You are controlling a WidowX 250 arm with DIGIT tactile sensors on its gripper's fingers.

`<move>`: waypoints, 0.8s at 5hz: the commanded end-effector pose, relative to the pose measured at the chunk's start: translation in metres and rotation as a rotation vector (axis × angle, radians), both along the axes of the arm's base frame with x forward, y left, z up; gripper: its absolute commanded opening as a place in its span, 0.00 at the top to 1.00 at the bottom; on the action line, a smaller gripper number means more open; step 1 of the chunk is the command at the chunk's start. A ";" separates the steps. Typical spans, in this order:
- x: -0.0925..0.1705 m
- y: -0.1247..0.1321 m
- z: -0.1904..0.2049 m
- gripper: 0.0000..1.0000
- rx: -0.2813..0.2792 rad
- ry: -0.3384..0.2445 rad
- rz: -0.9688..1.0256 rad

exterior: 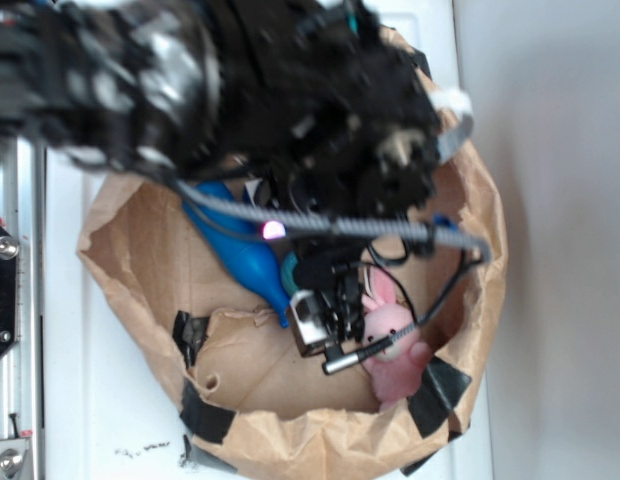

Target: Grab the green ball.

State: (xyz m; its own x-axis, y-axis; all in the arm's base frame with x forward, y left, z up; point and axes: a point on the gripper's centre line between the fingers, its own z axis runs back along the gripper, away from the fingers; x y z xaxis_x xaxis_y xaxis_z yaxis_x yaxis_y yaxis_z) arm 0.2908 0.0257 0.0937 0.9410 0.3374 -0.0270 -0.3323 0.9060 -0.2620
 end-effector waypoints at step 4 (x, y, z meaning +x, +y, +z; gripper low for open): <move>0.029 -0.016 -0.033 0.00 0.140 -0.067 0.011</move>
State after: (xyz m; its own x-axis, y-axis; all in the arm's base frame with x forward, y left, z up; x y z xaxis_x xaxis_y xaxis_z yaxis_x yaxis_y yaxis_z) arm 0.3122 0.0072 0.0491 0.9334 0.3576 0.0294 -0.3499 0.9254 -0.1457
